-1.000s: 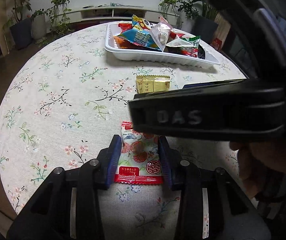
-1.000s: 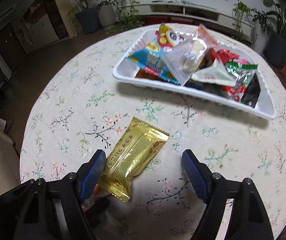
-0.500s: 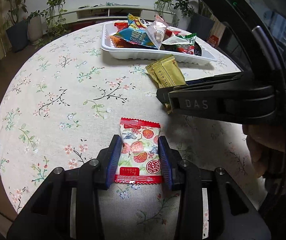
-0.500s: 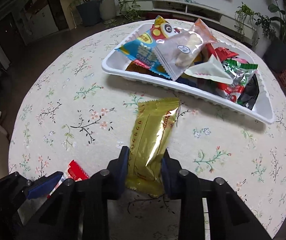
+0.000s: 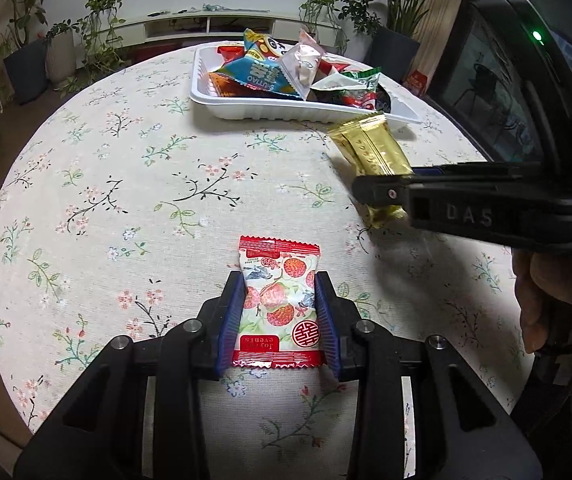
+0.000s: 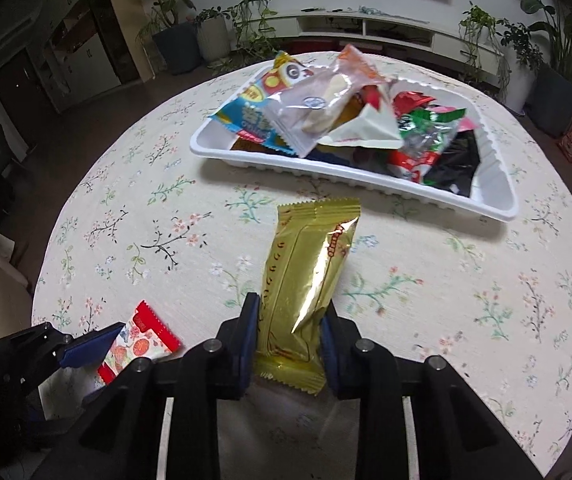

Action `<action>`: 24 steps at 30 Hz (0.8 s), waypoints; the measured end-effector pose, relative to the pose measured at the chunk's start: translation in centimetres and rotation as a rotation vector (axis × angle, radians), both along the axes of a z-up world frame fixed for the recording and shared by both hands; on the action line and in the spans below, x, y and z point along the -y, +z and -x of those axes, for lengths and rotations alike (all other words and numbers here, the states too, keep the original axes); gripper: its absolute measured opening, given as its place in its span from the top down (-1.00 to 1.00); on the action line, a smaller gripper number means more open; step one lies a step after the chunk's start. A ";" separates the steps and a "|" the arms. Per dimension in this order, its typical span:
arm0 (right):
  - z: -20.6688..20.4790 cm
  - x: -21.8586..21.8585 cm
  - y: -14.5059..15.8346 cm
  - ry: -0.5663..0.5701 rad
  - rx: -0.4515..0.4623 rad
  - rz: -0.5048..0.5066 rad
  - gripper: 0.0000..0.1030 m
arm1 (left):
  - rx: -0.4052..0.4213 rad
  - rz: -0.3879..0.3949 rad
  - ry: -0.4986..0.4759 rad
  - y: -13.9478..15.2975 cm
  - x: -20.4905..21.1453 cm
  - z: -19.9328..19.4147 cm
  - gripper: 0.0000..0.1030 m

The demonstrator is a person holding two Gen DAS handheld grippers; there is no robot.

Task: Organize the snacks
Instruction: 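Carry the fruit-print packet and gold bar over the tray with both grippers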

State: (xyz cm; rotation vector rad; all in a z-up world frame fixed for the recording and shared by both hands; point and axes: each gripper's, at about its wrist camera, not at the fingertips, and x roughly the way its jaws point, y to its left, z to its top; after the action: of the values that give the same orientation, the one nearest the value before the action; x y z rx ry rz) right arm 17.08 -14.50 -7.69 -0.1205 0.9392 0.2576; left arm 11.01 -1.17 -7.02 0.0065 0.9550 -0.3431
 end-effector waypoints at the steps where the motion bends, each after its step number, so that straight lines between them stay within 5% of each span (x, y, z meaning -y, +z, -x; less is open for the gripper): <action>1: 0.2 0.1 0.0 -0.002 0.002 0.005 0.41 | 0.001 0.000 0.000 0.0 0.0 0.0 0.37; 12: 3.2 2.1 0.9 -0.039 0.093 0.039 0.41 | 0.071 -0.001 -0.005 1.5 0.2 0.9 0.37; 24: 3.8 5.3 4.4 -0.114 0.202 -0.042 0.41 | 0.183 0.024 0.024 6.2 -0.1 -0.9 0.36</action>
State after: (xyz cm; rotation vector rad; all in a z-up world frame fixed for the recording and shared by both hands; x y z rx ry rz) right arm 13.30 -19.77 -3.29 -0.0527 0.7369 0.1559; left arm 11.92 -1.03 -0.85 0.0047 0.7694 -0.3259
